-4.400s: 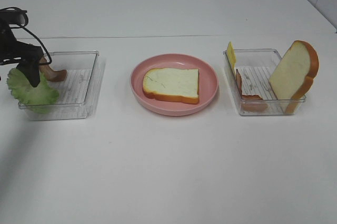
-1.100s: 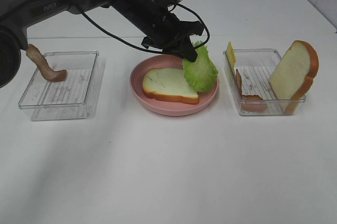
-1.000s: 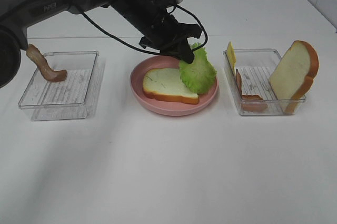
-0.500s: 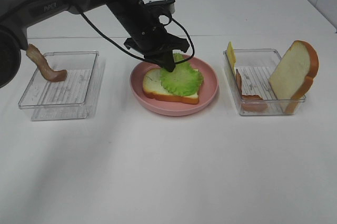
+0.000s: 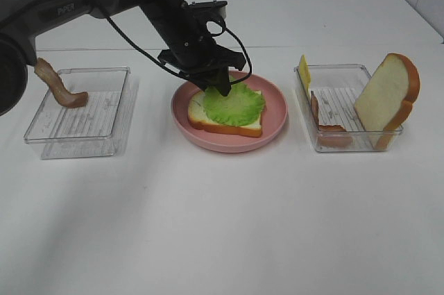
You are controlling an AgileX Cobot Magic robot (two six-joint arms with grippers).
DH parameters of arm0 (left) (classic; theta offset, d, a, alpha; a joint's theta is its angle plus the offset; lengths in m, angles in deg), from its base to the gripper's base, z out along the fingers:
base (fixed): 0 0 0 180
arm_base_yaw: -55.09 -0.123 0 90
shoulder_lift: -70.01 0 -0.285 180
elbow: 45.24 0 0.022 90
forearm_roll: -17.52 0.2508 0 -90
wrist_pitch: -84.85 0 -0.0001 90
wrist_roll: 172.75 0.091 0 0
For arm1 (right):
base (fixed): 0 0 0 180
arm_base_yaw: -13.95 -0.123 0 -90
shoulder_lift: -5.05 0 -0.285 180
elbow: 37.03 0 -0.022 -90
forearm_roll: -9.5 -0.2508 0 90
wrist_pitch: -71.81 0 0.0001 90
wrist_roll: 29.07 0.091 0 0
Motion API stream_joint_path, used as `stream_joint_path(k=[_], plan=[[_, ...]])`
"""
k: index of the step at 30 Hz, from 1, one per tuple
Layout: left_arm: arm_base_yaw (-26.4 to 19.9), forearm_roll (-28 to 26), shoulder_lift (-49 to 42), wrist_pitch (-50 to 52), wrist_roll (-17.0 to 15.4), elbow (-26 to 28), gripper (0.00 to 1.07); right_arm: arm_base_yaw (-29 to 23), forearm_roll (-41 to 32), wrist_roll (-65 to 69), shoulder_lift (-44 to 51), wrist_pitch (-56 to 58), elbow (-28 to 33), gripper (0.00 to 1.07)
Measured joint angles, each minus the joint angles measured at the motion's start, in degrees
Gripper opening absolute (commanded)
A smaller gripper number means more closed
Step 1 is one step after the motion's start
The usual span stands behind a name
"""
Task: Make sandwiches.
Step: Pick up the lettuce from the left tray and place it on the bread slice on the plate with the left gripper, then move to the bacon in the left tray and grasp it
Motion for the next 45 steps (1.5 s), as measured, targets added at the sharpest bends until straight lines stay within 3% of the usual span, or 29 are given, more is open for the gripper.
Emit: stream_joint_path(k=[1,2,3,11,14,15,20,27,31,37,45], plan=[[0.0,1.4,-0.4,-0.3,-1.4,0.0,0.94,0.0,0.0,0.0,0.0,0.0,0.0,0.98],[0.0,1.4,-0.4,-0.3,-1.4,0.0,0.94,0.0,0.0,0.0,0.0,0.0,0.0,0.98],[0.0,2.6,-1.3,-1.3,-1.9,0.0,1.02,0.0,0.0,0.0,0.0,0.0,0.0,0.98],[0.0,4.6,-9.1,-7.2,-2.7,0.2,1.02,0.0,0.0,0.0,0.0,0.0,0.0,0.98],[0.0,7.9,-12.3,-8.6,-4.9,0.1,1.02,0.0,0.0,0.0,0.0,0.0,0.0,0.98],[0.0,11.7,-14.3,-8.8,-7.4,-0.6,1.02,0.0,0.0,0.0,0.0,0.0,0.0,0.98],[-1.2,15.6,-18.0,-9.1,-9.2,-2.6,1.02,0.0,0.0,0.1,0.0,0.0,0.0,0.98],[-7.6,16.6,-25.4,-9.1,-9.7,-12.0,1.01,0.0,0.0,0.1,0.0,0.0,0.0,0.98],[-14.4,16.9,-26.9,-9.4,-9.7,-17.7,1.01,0.0,0.0,0.1,0.0,0.0,0.0,0.98],[-20.6,17.1,-26.9,-9.6,-9.2,-18.7,1.01,0.0,0.0,0.1,0.0,0.0,0.0,0.98],[-25.2,17.0,-25.9,-9.6,-7.5,-18.7,1.00,0.0,0.0,0.1,0.0,0.0,0.0,0.98]])
